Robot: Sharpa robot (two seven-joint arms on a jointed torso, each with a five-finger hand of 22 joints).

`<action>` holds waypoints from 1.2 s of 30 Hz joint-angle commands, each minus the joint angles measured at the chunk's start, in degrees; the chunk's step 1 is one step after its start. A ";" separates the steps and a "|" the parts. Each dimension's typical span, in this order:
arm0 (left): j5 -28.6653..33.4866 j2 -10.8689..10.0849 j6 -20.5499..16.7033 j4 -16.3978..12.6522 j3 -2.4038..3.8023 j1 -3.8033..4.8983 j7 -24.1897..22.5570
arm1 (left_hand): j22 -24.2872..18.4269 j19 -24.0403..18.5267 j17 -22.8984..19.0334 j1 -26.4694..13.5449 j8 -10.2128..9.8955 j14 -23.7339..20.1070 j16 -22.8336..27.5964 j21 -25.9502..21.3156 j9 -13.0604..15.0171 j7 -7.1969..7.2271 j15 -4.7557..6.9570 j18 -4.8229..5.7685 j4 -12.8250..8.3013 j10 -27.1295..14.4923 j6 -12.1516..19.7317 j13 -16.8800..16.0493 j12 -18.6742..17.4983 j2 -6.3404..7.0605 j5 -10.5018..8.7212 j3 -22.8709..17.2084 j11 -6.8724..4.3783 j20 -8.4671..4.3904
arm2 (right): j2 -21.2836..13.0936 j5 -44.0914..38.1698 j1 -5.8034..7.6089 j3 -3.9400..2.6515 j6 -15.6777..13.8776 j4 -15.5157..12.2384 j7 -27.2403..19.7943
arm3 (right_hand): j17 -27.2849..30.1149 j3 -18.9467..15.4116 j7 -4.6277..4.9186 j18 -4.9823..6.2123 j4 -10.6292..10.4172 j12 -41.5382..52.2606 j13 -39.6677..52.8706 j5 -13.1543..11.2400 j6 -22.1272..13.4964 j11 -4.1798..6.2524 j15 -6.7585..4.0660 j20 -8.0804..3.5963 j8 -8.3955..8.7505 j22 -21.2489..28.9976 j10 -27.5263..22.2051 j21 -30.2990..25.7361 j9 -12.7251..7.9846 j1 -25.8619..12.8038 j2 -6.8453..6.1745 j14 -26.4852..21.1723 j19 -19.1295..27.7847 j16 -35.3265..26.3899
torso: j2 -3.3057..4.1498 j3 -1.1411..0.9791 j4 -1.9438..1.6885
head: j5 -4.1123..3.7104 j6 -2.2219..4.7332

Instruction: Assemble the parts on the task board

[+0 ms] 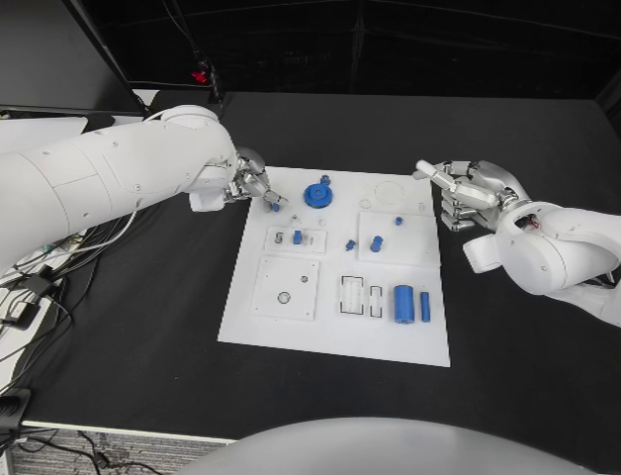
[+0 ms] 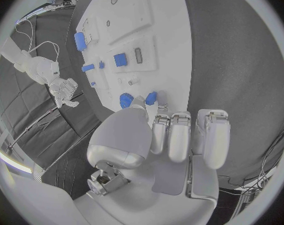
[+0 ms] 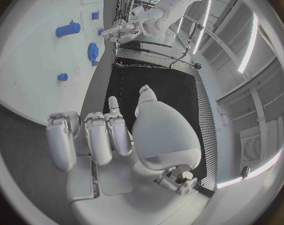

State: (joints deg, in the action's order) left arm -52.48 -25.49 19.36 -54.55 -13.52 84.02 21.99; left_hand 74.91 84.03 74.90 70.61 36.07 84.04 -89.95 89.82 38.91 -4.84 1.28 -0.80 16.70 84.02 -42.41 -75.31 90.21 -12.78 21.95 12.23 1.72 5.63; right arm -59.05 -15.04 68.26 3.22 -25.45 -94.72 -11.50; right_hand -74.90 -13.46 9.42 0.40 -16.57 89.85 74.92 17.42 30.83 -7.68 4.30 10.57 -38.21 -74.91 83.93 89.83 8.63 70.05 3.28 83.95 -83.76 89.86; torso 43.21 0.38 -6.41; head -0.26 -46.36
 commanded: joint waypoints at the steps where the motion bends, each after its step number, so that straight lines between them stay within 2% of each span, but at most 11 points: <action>1: -0.17 0.07 0.15 0.05 0.04 0.08 -0.25 | 15.09 5.97 15.10 1.49 -0.33 5.96 -0.05 0.18 -0.11 0.17 0.28 0.80 0.03 5.98 -0.45 -14.69 -0.21 -0.80 0.66 -0.50 -0.36 -0.36 | 0.01 0.08 0.05 -0.02 0.00 -0.10 -0.09 | -15.10 -0.31 2.68 -0.40 -0.03 0.15 15.08 0.15 -0.40 -0.26 0.26 0.22 -0.35 -15.09 6.07 0.17 -0.06 -0.04 0.51 6.05 -6.24 0.14 | 0.01 0.04 0.06 | -0.11 -0.06; 6: -0.17 0.07 0.10 0.04 0.04 0.07 -0.66 | 15.09 5.97 15.10 4.38 -0.65 5.96 -0.05 0.18 -0.35 0.41 0.46 0.80 -0.02 5.98 -0.51 -14.69 -0.21 -0.82 3.04 -1.84 -0.57 -0.50 | 0.05 0.08 0.05 -0.02 0.00 -0.03 -0.05 | -15.10 -0.31 2.69 -0.40 -0.01 0.15 15.08 0.24 -0.45 -0.27 0.27 0.23 -0.40 -15.09 6.07 0.17 -0.10 0.02 0.55 6.05 -6.24 0.14 | 0.00 0.01 0.02 | -0.27 -0.09; 8: -0.17 0.08 -0.08 0.01 0.04 0.07 -0.91 | 15.09 5.97 15.10 6.54 -0.84 5.96 -0.05 0.18 -0.47 0.54 0.59 0.80 -0.05 5.98 -0.44 -14.69 -0.21 -0.52 6.13 -3.05 -0.69 -0.60 | 0.06 0.08 0.05 -0.02 0.00 -0.01 -0.02 | -15.10 -0.31 2.69 -0.40 -0.01 0.15 15.08 0.24 -0.45 -0.27 0.27 0.23 -0.40 -15.09 6.07 0.17 -0.10 0.02 0.55 6.05 -6.24 0.14 | 0.01 0.02 -0.02 | -0.34 -0.10; 15: -0.17 0.03 -1.02 -0.10 0.04 0.06 -1.88 | 15.09 5.97 15.10 11.35 -1.06 5.96 -0.05 0.18 -0.64 0.46 0.70 0.80 0.00 5.98 -0.57 -14.69 -0.21 0.99 11.08 -6.76 -0.67 -0.78 | 0.14 0.07 0.03 -0.02 0.03 0.08 0.13 | -15.10 -0.31 2.69 -0.40 -0.01 0.15 15.08 0.24 -0.45 -0.27 0.27 0.23 -0.40 -15.09 6.07 0.17 -0.10 0.02 0.55 6.05 -6.24 0.14 | 0.00 0.02 0.00 | -0.41 -0.13; 18: -0.17 -0.03 -1.55 -0.16 0.04 0.06 -2.33 | 15.09 5.97 15.10 13.64 -1.17 5.96 -0.05 0.18 -0.73 0.23 0.70 0.80 0.16 5.98 -0.65 -14.69 -0.21 1.54 14.24 -9.99 -0.53 -0.77 | 0.15 0.07 0.02 -0.02 0.04 0.11 0.20 | -15.10 -0.31 2.69 -0.40 -0.01 0.15 15.08 0.24 -0.45 -0.27 0.27 0.23 -0.40 -15.09 6.07 0.17 -0.10 0.02 0.55 6.05 -6.24 0.14 | 0.03 0.04 0.02 | -0.43 -0.14; 20: -0.17 -0.09 -1.98 -0.21 0.04 0.06 -2.59 | 15.09 5.97 15.10 14.42 -1.20 5.96 -0.05 0.18 -0.77 0.20 0.62 0.80 0.11 5.98 -0.80 -14.69 -0.21 1.91 15.69 -11.87 -0.48 -0.73 | 0.15 0.07 0.00 -0.02 0.05 0.13 0.26 | -15.10 -0.32 2.69 -0.40 -0.01 0.15 15.08 0.26 -0.46 -0.27 0.27 0.23 -0.42 -15.09 6.07 0.17 -0.11 0.04 0.58 6.05 -6.24 0.14 | 0.01 0.04 0.01 | -0.46 -0.13; 27: -0.17 -0.44 -3.20 -0.45 0.04 0.06 -3.41 | 15.09 5.97 15.10 14.47 -1.31 5.96 -0.05 0.18 -0.92 0.27 0.55 0.80 0.09 5.98 -1.37 -14.69 -0.21 2.79 16.07 -15.03 -0.49 -0.64 | 0.09 0.07 -0.10 -0.02 0.05 0.18 0.41 | -15.10 -0.32 2.69 -0.40 -0.01 0.15 15.08 0.26 -0.46 -0.27 0.27 0.23 -0.42 -15.09 6.07 0.17 -0.11 0.04 0.58 6.05 -6.24 0.14 | -0.01 0.03 -0.04 | -0.57 -0.13; 36: -0.16 -1.47 -5.02 -1.34 0.04 0.06 -4.97 | 15.09 5.97 15.10 14.21 -1.53 5.96 -0.05 0.18 -1.12 0.30 0.56 0.80 0.09 5.98 -1.82 -14.69 -0.21 3.43 16.03 -16.43 -0.53 -0.63 | 0.09 0.06 -0.22 -0.01 0.16 0.24 0.62 | -15.10 -0.32 2.69 -0.40 -0.02 0.15 15.08 0.29 -0.48 -0.27 0.28 0.23 -0.44 -15.09 6.07 0.17 -0.13 0.04 0.62 6.05 -6.24 0.14 | -0.01 0.02 -0.08 | -0.57 -0.04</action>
State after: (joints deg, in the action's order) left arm -52.52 -26.73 16.08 -55.59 -13.52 83.98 18.88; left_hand 74.91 84.03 74.90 80.87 34.42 84.00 -89.95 89.82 37.87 -4.73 1.75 -0.80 16.79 83.83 -43.75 -74.97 89.69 -4.92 37.78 -3.96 1.51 5.20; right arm -58.97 -15.04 68.01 3.24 -25.44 -94.42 -10.86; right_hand -74.90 -13.46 9.42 0.40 -16.57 89.85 74.92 17.42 30.83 -7.68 4.30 10.57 -38.42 -74.90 83.94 89.83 8.59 70.05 3.28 83.95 -83.76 89.86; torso 43.21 0.41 -6.44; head -0.88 -46.41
